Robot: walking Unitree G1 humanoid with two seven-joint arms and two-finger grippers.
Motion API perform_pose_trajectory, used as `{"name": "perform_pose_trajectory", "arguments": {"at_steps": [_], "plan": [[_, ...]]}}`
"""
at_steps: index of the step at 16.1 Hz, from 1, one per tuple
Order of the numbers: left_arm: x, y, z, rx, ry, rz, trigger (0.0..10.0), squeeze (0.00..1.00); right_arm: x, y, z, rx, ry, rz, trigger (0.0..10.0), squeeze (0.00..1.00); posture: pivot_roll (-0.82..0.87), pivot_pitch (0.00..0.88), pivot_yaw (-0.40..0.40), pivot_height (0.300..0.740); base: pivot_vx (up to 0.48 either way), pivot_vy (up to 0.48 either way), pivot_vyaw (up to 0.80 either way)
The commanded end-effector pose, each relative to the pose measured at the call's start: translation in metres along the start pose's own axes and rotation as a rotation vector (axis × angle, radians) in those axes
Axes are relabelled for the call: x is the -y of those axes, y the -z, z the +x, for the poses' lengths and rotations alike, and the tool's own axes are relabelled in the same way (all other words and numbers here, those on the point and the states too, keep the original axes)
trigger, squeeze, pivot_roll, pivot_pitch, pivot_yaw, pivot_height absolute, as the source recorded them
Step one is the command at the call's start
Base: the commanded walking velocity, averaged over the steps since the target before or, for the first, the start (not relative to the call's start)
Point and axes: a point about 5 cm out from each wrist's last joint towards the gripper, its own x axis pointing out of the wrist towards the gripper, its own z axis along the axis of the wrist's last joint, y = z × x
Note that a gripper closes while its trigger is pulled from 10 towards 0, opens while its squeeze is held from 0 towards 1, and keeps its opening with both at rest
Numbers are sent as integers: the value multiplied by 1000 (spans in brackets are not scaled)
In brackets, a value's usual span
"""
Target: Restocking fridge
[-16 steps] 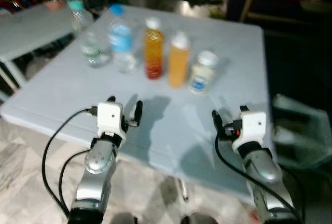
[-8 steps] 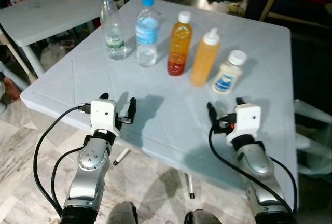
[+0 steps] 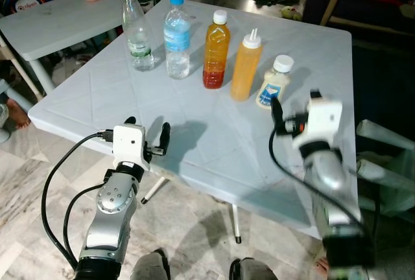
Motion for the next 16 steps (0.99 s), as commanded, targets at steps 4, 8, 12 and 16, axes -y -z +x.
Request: {"name": "perform_pose_trajectory", "arguments": {"at_steps": [4, 8, 12, 16], "plan": [[-2, -4, -2, 6, 3, 18, 10000, 0, 8, -10, 15, 38, 11, -2, 10000, 0, 71, 121, 5, 740, 0, 0, 0], [-3, -4, -3, 2, 12, 25, 10000, 0, 15, -14, 25, 54, 26, -8, 10000, 0, 77, 129, 16, 740, 0, 0, 0], [-4, -5, -4, 0, 15, 29, 10000, 0, 15, -14, 30, 61, 23, -12, 10000, 0, 84, 134, 21, 740, 0, 0, 0], [-4, -6, -6, -3, 18, 34, 10000, 0, 14, -18, 36, 74, -7, -15, 10000, 0, 95, 143, 28, 740, 0, 0, 0]]}}
